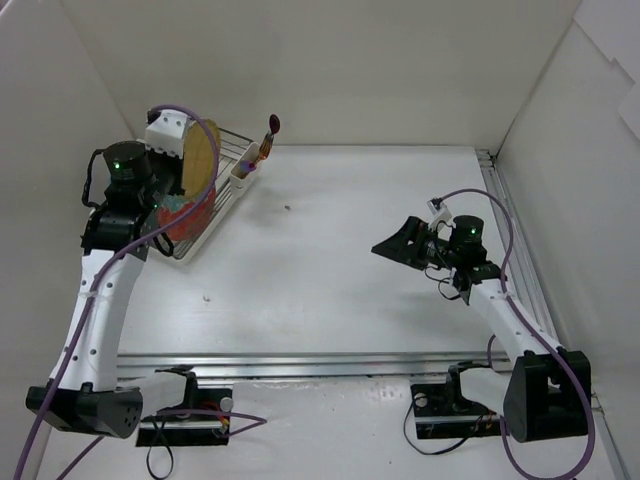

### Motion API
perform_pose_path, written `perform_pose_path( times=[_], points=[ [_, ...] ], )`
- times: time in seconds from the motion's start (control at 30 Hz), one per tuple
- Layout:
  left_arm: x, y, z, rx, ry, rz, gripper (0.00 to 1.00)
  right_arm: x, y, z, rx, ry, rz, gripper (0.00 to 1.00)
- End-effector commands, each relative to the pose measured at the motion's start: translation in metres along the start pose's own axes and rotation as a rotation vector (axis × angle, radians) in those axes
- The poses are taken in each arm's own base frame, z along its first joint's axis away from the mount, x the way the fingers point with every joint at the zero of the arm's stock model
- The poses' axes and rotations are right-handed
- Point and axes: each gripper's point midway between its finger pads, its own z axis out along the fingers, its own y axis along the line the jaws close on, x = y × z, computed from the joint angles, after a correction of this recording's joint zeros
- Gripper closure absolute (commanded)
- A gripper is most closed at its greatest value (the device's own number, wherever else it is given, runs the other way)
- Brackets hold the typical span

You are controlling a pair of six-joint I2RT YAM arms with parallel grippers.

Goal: Load the bowls into the dish rack

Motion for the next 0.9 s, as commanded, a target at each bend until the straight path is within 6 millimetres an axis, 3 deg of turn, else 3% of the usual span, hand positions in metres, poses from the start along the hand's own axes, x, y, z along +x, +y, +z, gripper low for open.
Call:
perform_pose_path(
  times=[0.0,0.1,0.3,0.57,0.8,0.87],
  points=[
    [-0.026,0.055,0.002,-0.222,-0.071,0.166,1.0,-0.002,-0.006,0.002,-0.009,-0.002,-0.032,0.21],
    [-0.01,0.065,0.015,-0.245,-0.021,0.209,1.0,0.001,-0.009,0.003,-0.012,0.006,-0.026,0.21],
    [0.024,0.063,0.049,-0.205,0.05,0.245,1.0,0.004,-0.019,0.007,0.005,0.029,-0.009,0.21],
    [0.051,0.07,0.077,-0.218,0.148,0.309,1.0,0.006,-0.018,0.009,-0.012,0.043,0.003,0.21],
    [0.082,0.051,0.099,-0.077,0.198,0.357,1.0,0.01,-0.025,0.012,-0.003,0.058,0.02,0.21],
    [0.093,0.054,0.104,-0.076,0.228,0.36,1.0,0.01,-0.026,0.013,-0.001,0.061,0.027,0.21]
  ],
)
